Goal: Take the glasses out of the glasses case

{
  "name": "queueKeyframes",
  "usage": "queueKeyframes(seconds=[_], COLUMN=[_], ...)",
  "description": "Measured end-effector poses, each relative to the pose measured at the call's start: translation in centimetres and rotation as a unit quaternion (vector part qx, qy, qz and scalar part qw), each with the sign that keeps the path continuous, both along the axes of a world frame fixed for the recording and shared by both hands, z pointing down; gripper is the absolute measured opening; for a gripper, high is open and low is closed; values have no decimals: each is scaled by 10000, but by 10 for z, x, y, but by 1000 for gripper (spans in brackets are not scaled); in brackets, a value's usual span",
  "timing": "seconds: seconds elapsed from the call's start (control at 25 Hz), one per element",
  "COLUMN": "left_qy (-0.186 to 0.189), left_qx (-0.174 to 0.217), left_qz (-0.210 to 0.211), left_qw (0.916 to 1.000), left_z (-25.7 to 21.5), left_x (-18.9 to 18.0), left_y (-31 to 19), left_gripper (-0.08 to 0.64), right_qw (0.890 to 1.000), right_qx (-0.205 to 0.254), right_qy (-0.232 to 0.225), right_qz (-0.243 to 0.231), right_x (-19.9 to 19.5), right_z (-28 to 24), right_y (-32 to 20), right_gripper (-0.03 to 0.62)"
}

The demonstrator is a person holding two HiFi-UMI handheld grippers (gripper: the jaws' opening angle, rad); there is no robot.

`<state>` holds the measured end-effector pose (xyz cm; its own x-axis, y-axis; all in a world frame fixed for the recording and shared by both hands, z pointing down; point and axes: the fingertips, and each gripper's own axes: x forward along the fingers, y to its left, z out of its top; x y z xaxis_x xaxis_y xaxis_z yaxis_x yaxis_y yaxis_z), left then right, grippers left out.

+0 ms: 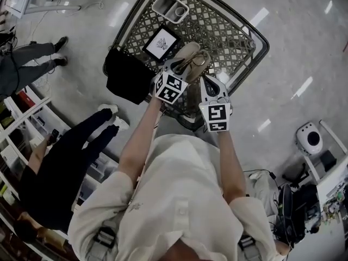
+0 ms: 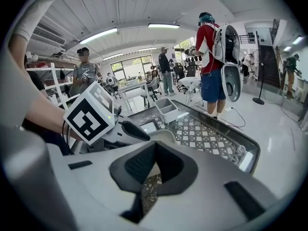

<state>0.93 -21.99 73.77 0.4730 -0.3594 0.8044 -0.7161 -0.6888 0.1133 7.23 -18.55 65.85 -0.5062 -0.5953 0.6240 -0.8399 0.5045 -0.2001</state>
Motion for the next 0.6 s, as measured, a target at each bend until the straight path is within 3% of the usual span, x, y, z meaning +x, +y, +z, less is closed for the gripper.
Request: queueKeyframes(seconds=[0.6], left_qy=[-326], left_qx=[-369], left_qz=[71], left_qw=[9988], left_z=[32], left_x=[6], left_y=[-5], left_gripper=[121], right_qw=[9999], right_qx=[-96], right_qy=[-18], right_qz=[100], right_x=[0], right_z=[8], right_y=[3], right_gripper=[6])
